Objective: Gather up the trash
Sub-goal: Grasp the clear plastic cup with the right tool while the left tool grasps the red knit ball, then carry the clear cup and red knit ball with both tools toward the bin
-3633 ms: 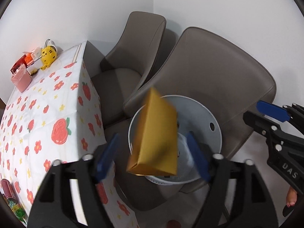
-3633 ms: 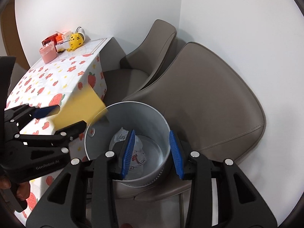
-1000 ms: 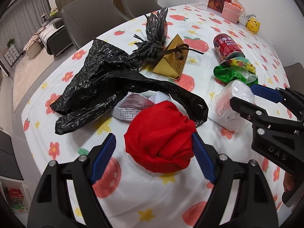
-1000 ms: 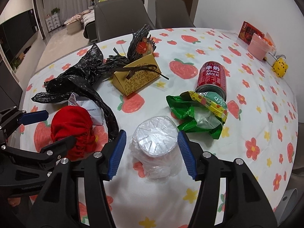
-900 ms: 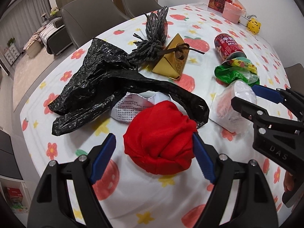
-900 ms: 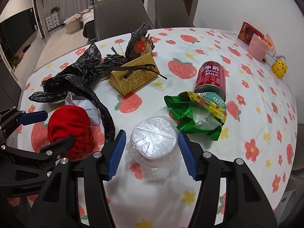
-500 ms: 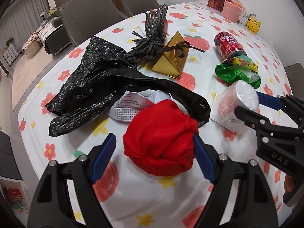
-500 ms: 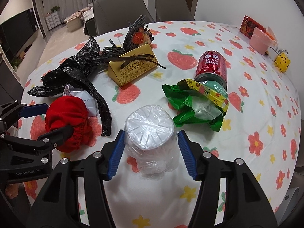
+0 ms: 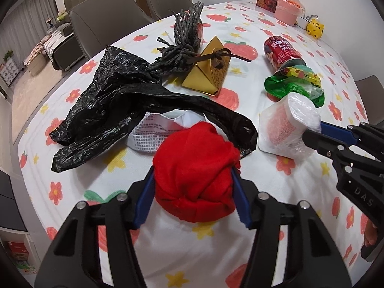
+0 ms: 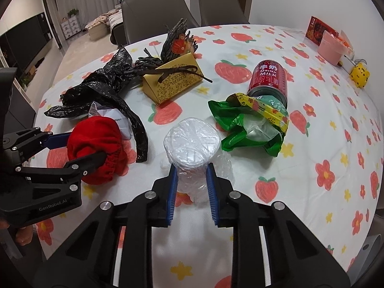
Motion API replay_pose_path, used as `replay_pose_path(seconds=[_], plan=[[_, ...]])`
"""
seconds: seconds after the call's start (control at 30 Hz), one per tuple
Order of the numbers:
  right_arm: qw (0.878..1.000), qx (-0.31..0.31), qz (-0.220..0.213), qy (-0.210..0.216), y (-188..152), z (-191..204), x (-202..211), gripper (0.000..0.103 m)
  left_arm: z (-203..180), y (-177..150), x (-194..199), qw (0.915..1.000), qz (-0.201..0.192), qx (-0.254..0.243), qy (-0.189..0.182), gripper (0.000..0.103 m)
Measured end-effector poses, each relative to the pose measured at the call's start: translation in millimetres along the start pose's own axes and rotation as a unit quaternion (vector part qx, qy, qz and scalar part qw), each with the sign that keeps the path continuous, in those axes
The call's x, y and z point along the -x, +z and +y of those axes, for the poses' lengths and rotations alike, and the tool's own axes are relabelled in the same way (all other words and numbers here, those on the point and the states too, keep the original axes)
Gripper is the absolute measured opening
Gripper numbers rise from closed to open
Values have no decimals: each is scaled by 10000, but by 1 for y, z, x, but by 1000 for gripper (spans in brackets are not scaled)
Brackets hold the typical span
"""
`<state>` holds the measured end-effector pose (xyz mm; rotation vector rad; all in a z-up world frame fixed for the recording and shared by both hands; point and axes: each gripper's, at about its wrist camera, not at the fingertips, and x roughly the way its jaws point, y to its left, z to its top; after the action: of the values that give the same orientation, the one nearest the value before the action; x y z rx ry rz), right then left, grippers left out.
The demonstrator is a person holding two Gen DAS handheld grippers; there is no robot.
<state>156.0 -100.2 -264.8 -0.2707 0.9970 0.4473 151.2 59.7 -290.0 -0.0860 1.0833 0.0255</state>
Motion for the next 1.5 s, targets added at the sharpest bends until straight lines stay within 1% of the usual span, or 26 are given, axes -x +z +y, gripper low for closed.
replay_pose_path(seconds=[0.1, 0.13, 0.23, 0.33, 0.5, 0.8, 1.17, 1.37, 1.5], plan=[[10000, -38, -19, 49, 1, -1, 1, 12, 1, 0, 2, 10000, 0, 15, -24, 54], [10000, -46, -28, 63, 1, 0, 1, 8, 1, 0, 3, 10000, 1, 16, -35, 53], [9999, -28, -50, 93, 1, 1, 4, 2, 0, 0, 6, 10000, -12, 14, -41, 53], [9999, -3, -97, 113, 1, 3, 7, 0, 0, 0, 9, 10000, -30, -7, -29, 52], [9998, -12, -170, 132, 2, 4, 13, 0, 0, -1, 13, 10000, -38, -39, -8, 52], [9991, -127, -391, 48, 0, -3, 43, 0, -15, -2, 37, 9995, -147, -260, -133, 52], [9959, -619, -595, -275, -25, -42, 87, 0, -68, 3, 61, 9955, -304, -784, -440, 52], [9908, -1026, -684, -565, -50, -77, 116, 0, -115, 9, 71, 9895, -393, -1245, -612, 52], [9843, -1368, -743, -830, -72, -107, 138, 0, -155, 14, 78, 9840, -471, -1574, -692, 52]])
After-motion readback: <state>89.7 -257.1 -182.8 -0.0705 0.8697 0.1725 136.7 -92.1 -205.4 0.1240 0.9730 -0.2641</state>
